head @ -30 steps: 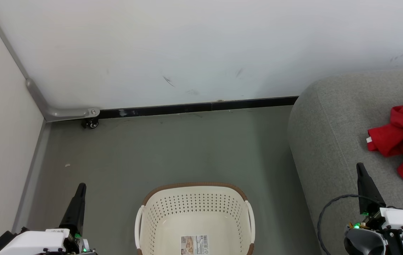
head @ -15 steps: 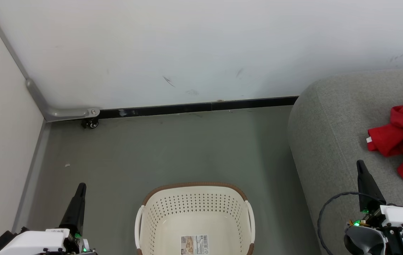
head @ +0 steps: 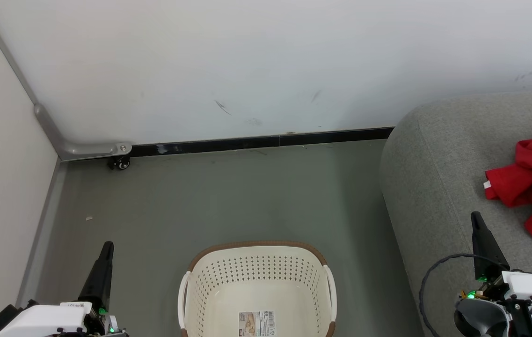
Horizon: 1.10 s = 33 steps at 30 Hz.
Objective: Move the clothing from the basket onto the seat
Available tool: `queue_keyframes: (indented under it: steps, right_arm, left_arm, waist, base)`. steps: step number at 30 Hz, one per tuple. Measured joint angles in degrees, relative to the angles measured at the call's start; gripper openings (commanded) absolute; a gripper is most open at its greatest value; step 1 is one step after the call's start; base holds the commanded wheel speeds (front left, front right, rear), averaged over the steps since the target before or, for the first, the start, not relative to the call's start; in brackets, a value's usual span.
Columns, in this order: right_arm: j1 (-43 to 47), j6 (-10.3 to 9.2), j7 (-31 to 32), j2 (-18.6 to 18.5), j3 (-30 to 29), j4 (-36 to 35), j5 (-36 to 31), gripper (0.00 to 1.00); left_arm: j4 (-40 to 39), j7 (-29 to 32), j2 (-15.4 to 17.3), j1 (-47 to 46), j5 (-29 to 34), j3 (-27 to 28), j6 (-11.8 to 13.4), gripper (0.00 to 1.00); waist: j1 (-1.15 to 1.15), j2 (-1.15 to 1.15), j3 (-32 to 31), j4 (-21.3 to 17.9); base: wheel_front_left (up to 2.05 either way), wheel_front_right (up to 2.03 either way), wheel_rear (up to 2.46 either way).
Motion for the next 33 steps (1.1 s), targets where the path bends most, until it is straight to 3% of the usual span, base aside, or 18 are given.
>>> queue_keyframes:
  steps: [33]
  right_arm:
    - [0.00,0.00,0.08,0.01,-0.12,0.01,0.00,0.00]
  left_arm:
    - [-0.14,-0.01,0.00,0.00,0.00,-0.05,0.00,0.00]
  waist:
    - [-0.01,0.00,0.01,0.00]
  base:
    - [0.00,0.00,0.00]
